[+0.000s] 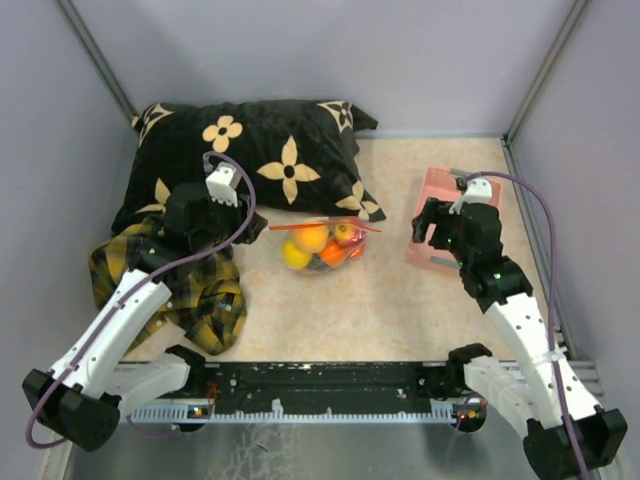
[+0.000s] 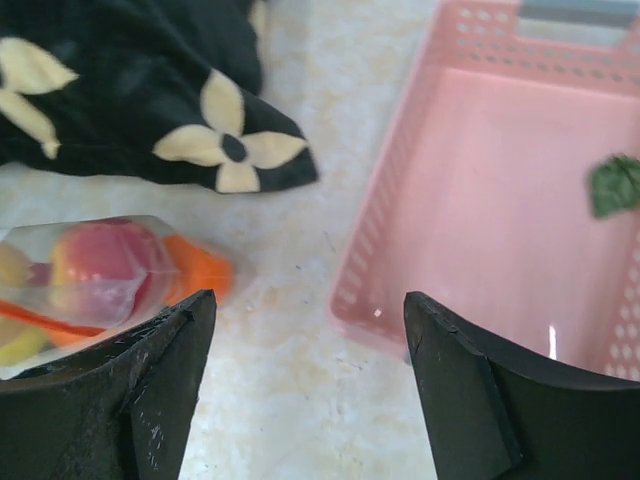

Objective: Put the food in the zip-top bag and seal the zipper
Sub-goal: Place the zipper food storage bag at the center of the board.

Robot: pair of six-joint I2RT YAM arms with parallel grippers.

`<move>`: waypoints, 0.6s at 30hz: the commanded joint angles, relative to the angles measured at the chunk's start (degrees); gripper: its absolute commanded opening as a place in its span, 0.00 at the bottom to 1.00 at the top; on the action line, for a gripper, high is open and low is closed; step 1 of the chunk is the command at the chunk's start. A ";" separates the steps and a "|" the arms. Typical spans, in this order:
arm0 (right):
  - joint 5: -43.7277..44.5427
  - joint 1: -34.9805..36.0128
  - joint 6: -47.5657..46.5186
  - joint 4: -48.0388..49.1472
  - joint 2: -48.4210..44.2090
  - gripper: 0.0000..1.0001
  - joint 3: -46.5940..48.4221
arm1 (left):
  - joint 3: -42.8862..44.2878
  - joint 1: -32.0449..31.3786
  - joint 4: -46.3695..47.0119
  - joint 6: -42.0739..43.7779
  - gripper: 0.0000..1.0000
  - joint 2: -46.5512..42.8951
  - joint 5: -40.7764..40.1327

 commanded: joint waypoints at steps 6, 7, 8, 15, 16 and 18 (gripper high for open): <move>15.73 -0.36 5.13 -5.76 -14.77 0.77 -0.62 | -7.12 0.44 6.54 -10.07 0.57 -5.24 5.98; 14.67 -0.35 3.64 -4.51 -18.10 0.77 -1.98 | -7.39 0.43 6.42 -10.98 0.58 -5.21 6.74; 12.96 -0.35 1.84 -3.45 -20.43 0.77 -3.14 | -7.67 0.43 6.33 -11.92 0.61 -5.51 7.23; 13.84 -0.35 -2.15 -4.16 -30.54 0.78 -4.76 | -8.63 0.55 3.71 -14.64 0.74 -11.30 -2.99; 14.75 -0.35 -2.54 -5.14 -30.74 0.78 -4.51 | -9.25 0.53 3.65 -15.31 0.76 -12.36 -4.89; 16.45 -0.36 -2.88 -6.92 -30.83 0.78 -3.84 | -10.66 0.52 4.00 -16.64 0.77 -14.40 -7.28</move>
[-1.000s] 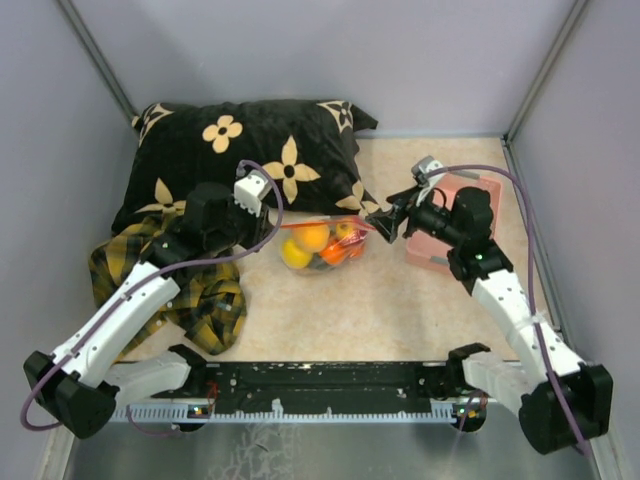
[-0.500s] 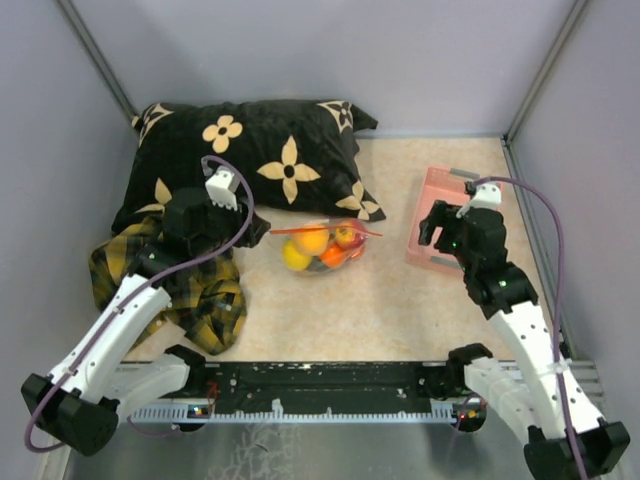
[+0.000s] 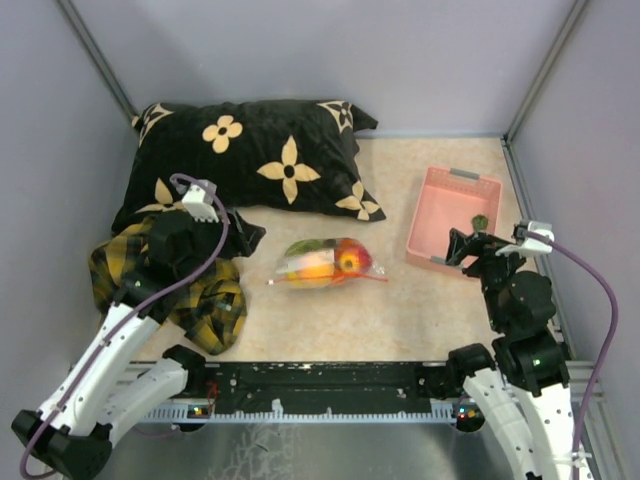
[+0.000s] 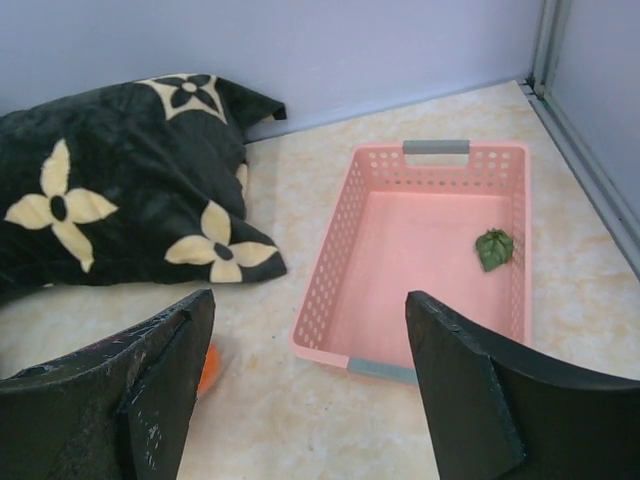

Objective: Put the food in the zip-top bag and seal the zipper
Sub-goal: Place the zipper food storage bag at the center of the board.

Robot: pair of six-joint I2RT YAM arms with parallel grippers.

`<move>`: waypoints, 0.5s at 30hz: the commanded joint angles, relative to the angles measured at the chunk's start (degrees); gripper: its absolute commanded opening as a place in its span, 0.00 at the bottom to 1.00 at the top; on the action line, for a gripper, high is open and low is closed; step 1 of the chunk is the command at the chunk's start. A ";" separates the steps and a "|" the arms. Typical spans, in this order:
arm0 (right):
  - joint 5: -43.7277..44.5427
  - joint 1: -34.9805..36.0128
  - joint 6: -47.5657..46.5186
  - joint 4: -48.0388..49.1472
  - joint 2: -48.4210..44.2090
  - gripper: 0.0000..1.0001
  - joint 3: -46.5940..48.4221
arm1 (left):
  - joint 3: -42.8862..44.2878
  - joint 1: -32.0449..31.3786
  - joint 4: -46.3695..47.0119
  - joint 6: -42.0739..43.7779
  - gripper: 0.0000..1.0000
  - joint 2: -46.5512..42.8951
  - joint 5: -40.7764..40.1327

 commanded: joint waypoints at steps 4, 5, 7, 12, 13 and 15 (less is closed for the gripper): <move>6.22 -0.35 -2.22 -2.87 -1.56 0.79 0.52 | -4.56 0.12 0.76 -5.18 0.79 -6.94 -8.22; 6.41 -0.35 -2.16 -2.89 -2.12 0.79 0.39 | -4.47 0.14 0.40 -5.22 0.79 -7.38 -8.57; 7.07 -0.35 -2.17 -2.83 -3.07 0.80 0.39 | -3.76 0.11 -1.19 -5.09 0.80 -8.08 -9.93; 10.26 -0.39 -3.46 -2.30 -5.75 0.80 0.53 | -2.07 0.15 -4.10 -3.93 0.87 -11.56 -15.88; 11.00 -0.35 -3.79 -2.28 -6.13 0.80 0.62 | -1.71 0.10 -4.51 -3.59 0.89 -12.45 -17.05; 12.08 -0.35 -4.58 -2.24 -7.21 0.80 0.78 | -0.78 0.11 -5.32 -2.56 0.99 -14.31 -19.14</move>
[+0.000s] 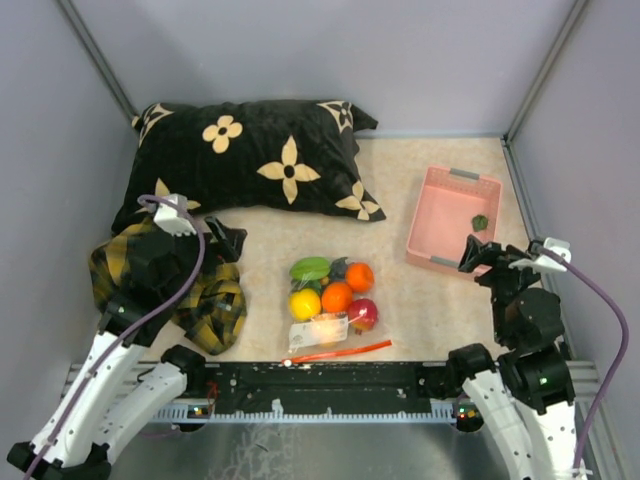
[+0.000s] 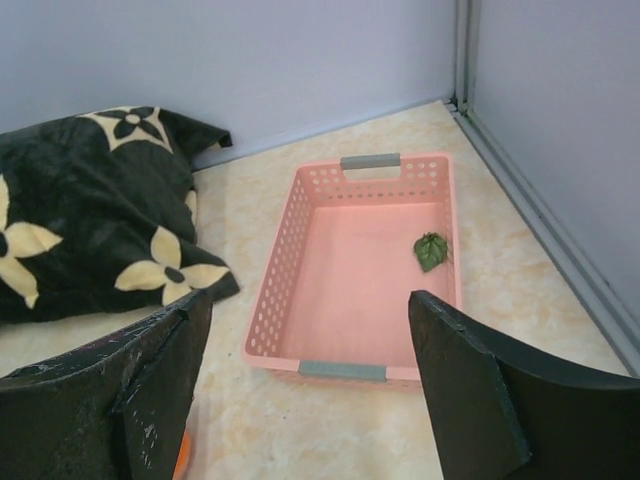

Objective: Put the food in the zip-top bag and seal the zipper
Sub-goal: Place the zipper food storage bag at the center of the board, then reset both arms

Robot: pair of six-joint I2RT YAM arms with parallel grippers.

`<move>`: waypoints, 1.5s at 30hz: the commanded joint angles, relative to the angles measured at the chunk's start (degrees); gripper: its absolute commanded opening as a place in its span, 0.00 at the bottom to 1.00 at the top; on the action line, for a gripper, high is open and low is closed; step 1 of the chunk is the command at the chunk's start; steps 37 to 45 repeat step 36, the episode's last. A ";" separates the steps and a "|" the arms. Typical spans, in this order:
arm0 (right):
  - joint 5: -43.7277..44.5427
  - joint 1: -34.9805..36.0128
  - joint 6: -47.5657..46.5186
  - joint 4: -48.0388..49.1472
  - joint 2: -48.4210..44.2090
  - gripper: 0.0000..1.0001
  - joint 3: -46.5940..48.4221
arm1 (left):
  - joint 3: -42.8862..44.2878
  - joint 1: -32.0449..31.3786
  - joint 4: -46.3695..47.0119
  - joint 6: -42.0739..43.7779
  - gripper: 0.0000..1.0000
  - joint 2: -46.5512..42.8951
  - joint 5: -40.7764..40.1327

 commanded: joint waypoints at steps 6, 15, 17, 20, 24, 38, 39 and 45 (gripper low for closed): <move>6.14 -0.35 -4.96 2.04 -5.25 0.80 1.09 | 4.59 0.16 -1.70 6.11 1.00 -12.87 -13.03; 6.86 -0.35 -5.48 3.63 -8.66 0.80 -2.66 | -2.91 0.11 4.29 9.28 1.00 -23.15 -18.50; 6.91 -0.35 -5.35 3.76 -9.16 0.81 -3.30 | -4.39 0.10 5.09 9.70 1.00 -23.66 -18.78; 6.57 -0.35 -5.04 4.34 -10.12 0.81 -4.29 | -4.73 0.15 5.10 10.01 1.00 -23.02 -18.64; 7.20 -0.37 -5.36 4.82 -10.86 0.81 -4.88 | -4.72 0.15 4.92 10.50 1.00 -21.99 -18.69; 7.00 -0.35 -5.21 4.71 -11.31 0.81 -4.89 | -4.81 0.14 4.81 10.97 1.00 -21.75 -18.52; 7.00 -0.35 -5.21 4.71 -11.31 0.81 -4.89 | -4.81 0.14 4.81 10.97 1.00 -21.75 -18.52; 7.00 -0.35 -5.21 4.71 -11.31 0.81 -4.89 | -4.81 0.14 4.81 10.97 1.00 -21.75 -18.52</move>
